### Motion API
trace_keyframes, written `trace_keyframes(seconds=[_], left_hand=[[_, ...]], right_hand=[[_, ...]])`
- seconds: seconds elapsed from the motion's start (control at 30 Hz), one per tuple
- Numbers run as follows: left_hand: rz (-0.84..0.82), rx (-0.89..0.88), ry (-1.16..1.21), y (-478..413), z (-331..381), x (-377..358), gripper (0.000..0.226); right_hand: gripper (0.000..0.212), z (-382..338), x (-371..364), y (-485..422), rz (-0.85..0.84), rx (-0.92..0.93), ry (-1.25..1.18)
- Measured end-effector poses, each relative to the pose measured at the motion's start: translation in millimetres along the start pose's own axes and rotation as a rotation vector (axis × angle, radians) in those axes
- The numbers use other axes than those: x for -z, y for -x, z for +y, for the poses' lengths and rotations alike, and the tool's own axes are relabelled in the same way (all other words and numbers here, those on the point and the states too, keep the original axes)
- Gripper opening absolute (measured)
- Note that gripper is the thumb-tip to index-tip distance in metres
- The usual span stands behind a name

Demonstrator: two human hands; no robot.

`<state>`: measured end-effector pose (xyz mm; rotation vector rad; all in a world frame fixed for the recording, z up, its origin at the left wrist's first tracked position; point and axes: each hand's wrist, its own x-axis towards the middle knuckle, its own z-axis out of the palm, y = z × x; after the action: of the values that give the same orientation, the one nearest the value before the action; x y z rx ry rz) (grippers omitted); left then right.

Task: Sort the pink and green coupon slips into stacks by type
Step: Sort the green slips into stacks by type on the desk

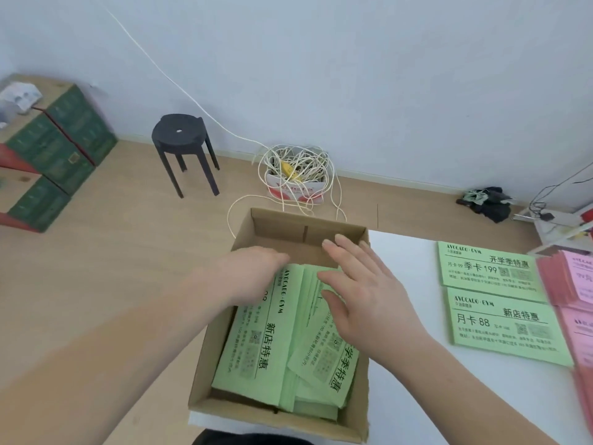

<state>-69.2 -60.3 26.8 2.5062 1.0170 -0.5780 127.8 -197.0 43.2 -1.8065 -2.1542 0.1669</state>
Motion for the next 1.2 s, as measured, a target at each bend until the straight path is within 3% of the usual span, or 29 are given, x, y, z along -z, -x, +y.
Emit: trace_keyframes(seconds=[0.17, 0.33, 0.4, 0.5, 0.6, 0.7, 0.83, 0.97, 1.07, 1.2], left_hand=[[-0.114, -0.065, -0.053, -16, -8, 1, 0.049], [0.042, -0.166, -0.031, 5, -19, 8, 0.035], [0.110, -0.223, 0.079, 26, -27, 11, 0.026], [0.150, -0.252, 0.278, 63, -37, 7, 0.031], [0.211, -0.291, 0.298, 87, -43, -7, 0.037], [0.314, -0.330, 0.306, 93, -40, -9, 0.028], [0.506, -0.267, 0.454, 94, -23, 19, 0.026], [0.576, -0.040, 0.879, 97, -12, 64, 0.026], [0.605, 0.015, 1.023, 96, 2, 84, 0.021], [0.512, 0.043, 1.159, 93, 46, 80, 0.017]], right_hand=[[0.033, -10, -14, 4, -0.222, -0.258, -0.169], [0.037, -14, -21, 4, -0.232, -0.315, -0.185], [0.040, -15, -15, 2, -0.253, -0.321, -0.187], [0.054, -21, 0, -2, -0.395, -0.286, -0.224], [0.065, -35, 6, -10, -0.583, -0.301, -0.263], [0.054, -52, -4, -11, -0.669, -0.342, -0.373], [0.024, -65, -10, -3, -0.519, -0.466, -0.658], [0.023, -73, 12, 5, -0.305, -0.631, -0.926], [0.022, -60, 43, 8, -0.168, -0.711, -0.940], [0.030, -17, 92, 28, -0.161, -0.707, -0.790]])
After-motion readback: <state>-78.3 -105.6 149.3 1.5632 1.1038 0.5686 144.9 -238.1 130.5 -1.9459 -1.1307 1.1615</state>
